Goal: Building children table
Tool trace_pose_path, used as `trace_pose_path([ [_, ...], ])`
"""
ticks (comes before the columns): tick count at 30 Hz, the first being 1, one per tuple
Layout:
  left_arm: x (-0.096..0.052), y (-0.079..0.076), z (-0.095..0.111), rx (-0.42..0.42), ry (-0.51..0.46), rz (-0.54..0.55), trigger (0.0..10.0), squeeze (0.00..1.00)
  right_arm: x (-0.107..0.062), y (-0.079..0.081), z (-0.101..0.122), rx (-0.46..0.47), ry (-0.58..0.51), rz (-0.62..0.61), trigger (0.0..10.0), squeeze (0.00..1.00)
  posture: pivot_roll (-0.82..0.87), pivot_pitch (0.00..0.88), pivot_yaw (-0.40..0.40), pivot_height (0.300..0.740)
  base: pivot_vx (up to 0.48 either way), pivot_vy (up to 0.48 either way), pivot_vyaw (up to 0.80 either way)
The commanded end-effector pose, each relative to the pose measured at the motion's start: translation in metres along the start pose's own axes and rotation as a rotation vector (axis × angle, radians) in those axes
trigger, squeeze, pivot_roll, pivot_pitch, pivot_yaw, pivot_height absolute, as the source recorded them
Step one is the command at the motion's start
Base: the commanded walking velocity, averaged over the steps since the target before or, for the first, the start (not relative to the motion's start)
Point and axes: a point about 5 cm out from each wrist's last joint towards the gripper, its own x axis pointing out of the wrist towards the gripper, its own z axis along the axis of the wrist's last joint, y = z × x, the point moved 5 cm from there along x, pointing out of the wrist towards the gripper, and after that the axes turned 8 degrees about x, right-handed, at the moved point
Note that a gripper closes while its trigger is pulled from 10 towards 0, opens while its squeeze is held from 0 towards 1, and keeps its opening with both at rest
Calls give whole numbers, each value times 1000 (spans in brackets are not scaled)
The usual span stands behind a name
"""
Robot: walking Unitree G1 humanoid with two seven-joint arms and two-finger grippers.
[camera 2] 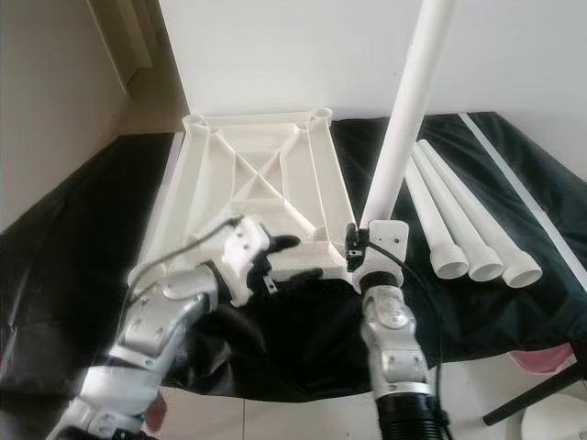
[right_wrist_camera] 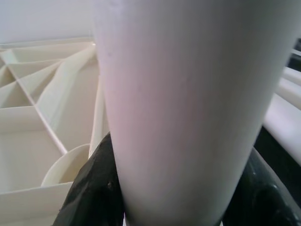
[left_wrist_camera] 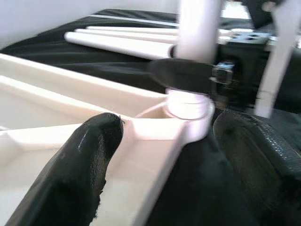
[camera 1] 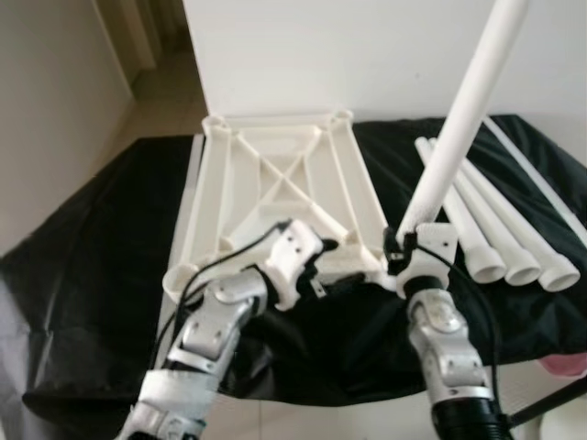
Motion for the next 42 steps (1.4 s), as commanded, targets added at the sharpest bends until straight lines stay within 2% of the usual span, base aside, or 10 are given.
trace_pose_path([
  [1, -1, 10, -5, 5, 29, 88, 10000, 0, -5, -13, -21, 15, 86, -64, 10000, 0, -89, 29, 50, 740, 0, 0, 0],
  [16, -1, 22, -16, -11, 69, 141, 10000, 0, -6, -4, -19, 1, 87, -20, 10000, 0, -83, 25, 53, 740, 0, 0, 0],
  [17, -2, 28, -17, -13, 75, 164, 10000, 0, -6, -4, -18, 0, 84, -16, 10000, 655, -83, 25, 53, 740, 0, 0, 0],
  [18, -3, 37, -18, -18, 84, 207, 10000, 0, -6, -3, -17, -2, 77, -5, 10000, 1000, -81, 24, 52, 740, 0, 0, 0],
  [23, -12, 63, -22, -25, 118, 320, 10000, 0, -5, 0, -13, 6, 63, 34, 10000, 1000, -77, 24, 46, 740, 0, 0, 0],
  [24, -14, 68, -22, -18, 124, 346, 10000, 0, -5, 0, -14, 1, 68, 43, 10000, 0, -77, 23, 46, 740, 0, 0, 0],
  [30, -30, 103, -26, 12, 176, 507, 10000, 0, -5, -1, -18, -14, 91, 80, 10000, 0, -77, 22, 44, 740, 0, 0, 0],
  [32, -43, 116, -36, 83, 260, 559, 10000, 0, -7, 0, -20, -22, 98, 96, 10000, 0, -79, 22, 46, 740, 0, 0, 0],
  [36, -48, 119, -40, 118, 294, 565, 10000, 0, -8, 1, -21, -21, 101, 100, 10000, 0, -79, 22, 48, 740, 0, 0, 0],
  [42, -62, 118, -59, 276, 423, 470, 10000, 0, -8, 2, -22, -18, 106, 118, 10000, 0, -81, 23, 51, 740, 0, 0, 0],
])
